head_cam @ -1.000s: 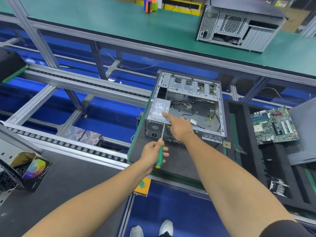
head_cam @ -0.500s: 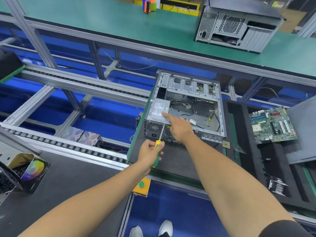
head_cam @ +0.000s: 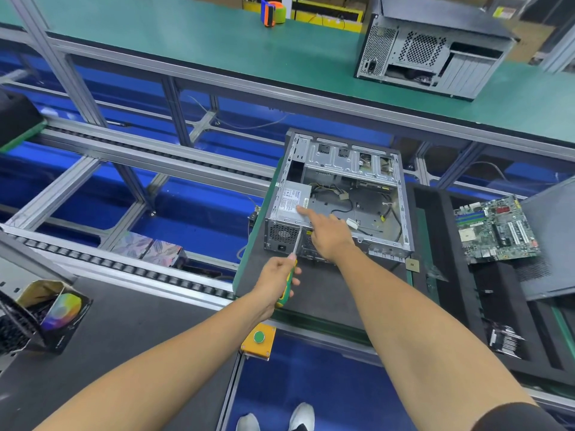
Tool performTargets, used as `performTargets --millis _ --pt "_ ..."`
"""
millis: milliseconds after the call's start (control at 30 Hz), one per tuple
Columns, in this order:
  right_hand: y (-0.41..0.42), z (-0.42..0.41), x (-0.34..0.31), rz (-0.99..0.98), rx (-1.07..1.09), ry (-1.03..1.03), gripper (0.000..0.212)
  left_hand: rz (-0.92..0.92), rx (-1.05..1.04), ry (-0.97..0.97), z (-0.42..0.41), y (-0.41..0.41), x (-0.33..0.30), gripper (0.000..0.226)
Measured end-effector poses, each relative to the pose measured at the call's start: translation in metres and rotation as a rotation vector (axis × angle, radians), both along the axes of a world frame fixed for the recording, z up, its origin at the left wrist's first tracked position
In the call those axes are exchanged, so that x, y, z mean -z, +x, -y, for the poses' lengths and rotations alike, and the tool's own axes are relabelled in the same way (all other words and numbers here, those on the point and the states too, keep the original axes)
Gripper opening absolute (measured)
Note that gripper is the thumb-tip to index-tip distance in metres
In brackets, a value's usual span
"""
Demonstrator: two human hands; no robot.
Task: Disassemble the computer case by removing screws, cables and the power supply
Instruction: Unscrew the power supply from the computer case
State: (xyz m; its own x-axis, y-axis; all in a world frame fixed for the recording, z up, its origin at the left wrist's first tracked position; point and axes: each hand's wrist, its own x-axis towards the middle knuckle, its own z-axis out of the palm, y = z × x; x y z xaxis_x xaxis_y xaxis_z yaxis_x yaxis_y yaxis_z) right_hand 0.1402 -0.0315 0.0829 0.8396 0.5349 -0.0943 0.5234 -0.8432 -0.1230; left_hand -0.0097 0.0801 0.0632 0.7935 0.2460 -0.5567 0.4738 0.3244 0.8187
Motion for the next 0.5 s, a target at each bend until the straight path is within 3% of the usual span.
performTargets --millis 100,167,300,500 --pt "0.0003 0.0004 0.0006 0.001 0.000 -0.011 0.076 -0.002 -0.045 0.115 0.0015 0.0008 0.0042 0.048" --pt "0.0006 0.0007 0.0008 -0.002 -0.005 -0.022 0.075 0.016 -0.097 0.154 0.0024 0.0007 0.0086 0.044" --pt "0.0005 0.0004 0.0008 -0.005 0.003 -0.020 0.074 0.048 -0.140 0.033 0.0041 -0.0004 0.0099 0.035" --pt "0.0003 0.0002 0.0007 -0.002 -0.002 -0.020 0.075 -0.005 -0.028 -0.117 0.0050 -0.0008 0.0013 0.044"
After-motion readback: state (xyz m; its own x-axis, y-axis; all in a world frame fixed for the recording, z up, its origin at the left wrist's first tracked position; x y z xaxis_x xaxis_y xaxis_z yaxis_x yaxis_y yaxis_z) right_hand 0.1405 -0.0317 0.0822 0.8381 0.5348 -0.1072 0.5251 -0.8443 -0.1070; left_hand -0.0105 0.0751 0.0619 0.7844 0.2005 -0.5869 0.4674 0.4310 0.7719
